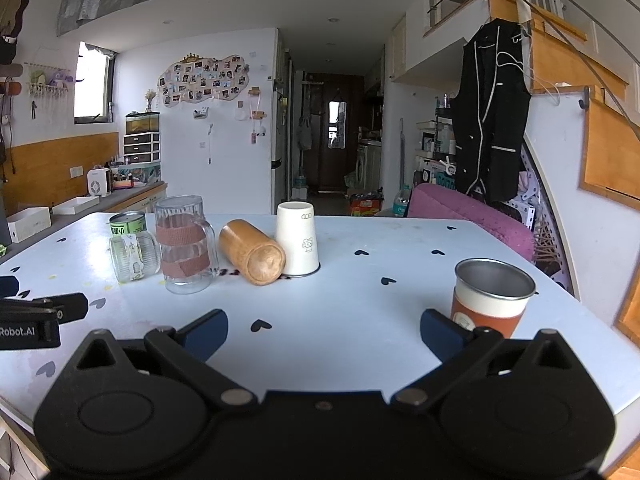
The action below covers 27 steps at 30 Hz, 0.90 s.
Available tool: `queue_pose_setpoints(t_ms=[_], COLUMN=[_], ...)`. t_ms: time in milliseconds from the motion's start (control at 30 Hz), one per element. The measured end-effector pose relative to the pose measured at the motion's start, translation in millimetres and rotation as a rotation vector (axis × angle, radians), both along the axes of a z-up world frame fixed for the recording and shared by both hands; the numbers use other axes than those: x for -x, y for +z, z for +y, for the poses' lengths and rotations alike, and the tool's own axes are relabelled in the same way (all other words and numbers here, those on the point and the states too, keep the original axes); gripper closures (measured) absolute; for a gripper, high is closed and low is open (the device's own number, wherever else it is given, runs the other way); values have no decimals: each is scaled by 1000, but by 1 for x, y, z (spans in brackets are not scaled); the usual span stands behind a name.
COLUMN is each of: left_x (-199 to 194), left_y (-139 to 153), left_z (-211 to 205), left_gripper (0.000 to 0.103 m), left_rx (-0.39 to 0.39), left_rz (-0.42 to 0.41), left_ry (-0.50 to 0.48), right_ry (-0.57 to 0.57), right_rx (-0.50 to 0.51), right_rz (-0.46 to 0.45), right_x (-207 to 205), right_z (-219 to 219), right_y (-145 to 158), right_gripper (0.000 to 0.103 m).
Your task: Flip cup upright
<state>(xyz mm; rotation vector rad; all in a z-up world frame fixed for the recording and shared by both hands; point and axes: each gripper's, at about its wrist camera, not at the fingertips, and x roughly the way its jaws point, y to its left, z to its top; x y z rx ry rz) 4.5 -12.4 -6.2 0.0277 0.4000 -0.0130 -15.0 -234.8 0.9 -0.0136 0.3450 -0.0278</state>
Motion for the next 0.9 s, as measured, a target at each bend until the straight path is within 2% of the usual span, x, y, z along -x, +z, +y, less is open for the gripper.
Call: queue_pose_setpoints(t_ms=[367,567,700,900], left_x=[-3,-4,-5,-10], left_y=[-3,-6,-9,-14], left_z=[2,6,11,20], left_gripper=[0,0,0,0], left_rx=[9,18,21,18], left_rz=[10,17,24,43], left_ry=[-8,-3,4,23], right_ry=[8,12,-9,17], right_rx=[-6,-75,-82,-173], right_rz=[-4,-32,-62,-32], right_x=[0,-12,-37,-108], right_z=[-1,-9,-9,-15], right_y=[0,7,15,26], right_gripper=[0,0,0,0])
